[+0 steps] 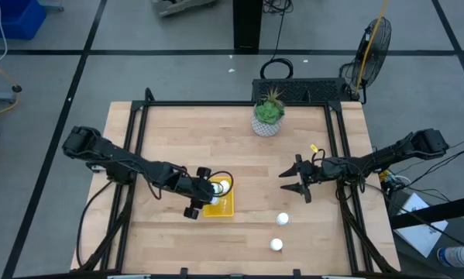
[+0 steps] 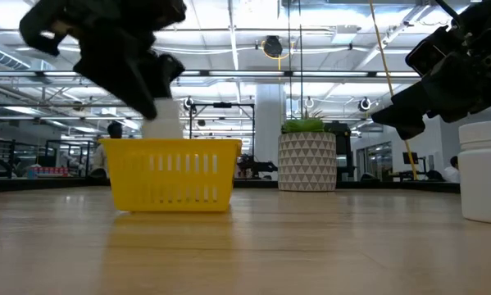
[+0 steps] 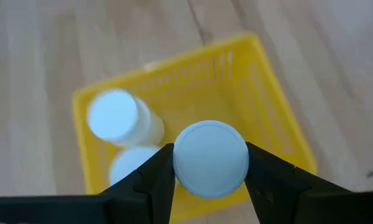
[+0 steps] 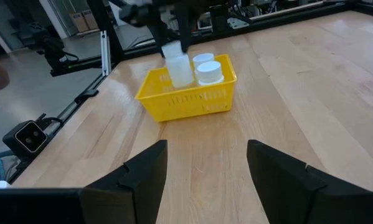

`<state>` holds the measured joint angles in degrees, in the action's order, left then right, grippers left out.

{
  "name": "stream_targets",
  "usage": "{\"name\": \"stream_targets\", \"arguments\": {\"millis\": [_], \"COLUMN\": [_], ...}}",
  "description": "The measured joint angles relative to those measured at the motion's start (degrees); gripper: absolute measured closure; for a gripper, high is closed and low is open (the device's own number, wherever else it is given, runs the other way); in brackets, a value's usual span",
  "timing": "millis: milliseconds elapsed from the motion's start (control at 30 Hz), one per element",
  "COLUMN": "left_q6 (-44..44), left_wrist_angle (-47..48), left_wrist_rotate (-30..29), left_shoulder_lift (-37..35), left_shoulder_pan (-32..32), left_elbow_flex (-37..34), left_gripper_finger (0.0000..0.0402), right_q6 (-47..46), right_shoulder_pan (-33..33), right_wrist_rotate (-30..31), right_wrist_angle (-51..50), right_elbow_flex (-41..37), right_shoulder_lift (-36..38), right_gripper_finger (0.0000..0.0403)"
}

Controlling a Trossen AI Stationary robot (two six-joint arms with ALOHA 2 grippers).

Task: Pick and place pill bottles into a basket
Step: Put the white pill bottle into the yellow basket

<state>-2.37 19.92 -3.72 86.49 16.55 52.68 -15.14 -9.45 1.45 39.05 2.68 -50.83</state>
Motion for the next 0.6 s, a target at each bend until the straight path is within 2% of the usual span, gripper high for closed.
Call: {"name": "stream_targets", "arguments": {"millis": [233, 367, 600], "left_q6": [0.12, -0.08, -0.11], "left_wrist_angle": [-2.01, -2.32, -1.67], "left_wrist_rotate": [2.24, 2.22, 2.28], "left_shoulder_lift": [5.89, 6.10, 5.83], "left_shoulder_pan": [-1.58, -2.07, -2.55], "left_elbow_flex": [0.28, 0.31, 0.29], "left_gripper_finger": [0.0235, 0.0225, 0.0237], "right_q6": [0.40, 0.24, 0.23], "right_shoulder_pan": [0.00, 0.00, 0.00], "right_wrist_rotate": [0.00, 0.02, 0.00], "right_wrist_angle": [0.54, 0.61, 0.61], "right_elbow_flex": [0.00, 0.00, 0.00], "right_shoulder_lift": [0.02, 0.04, 0.04], "right_gripper_finger": [0.0190, 0.0190, 0.0190]}}
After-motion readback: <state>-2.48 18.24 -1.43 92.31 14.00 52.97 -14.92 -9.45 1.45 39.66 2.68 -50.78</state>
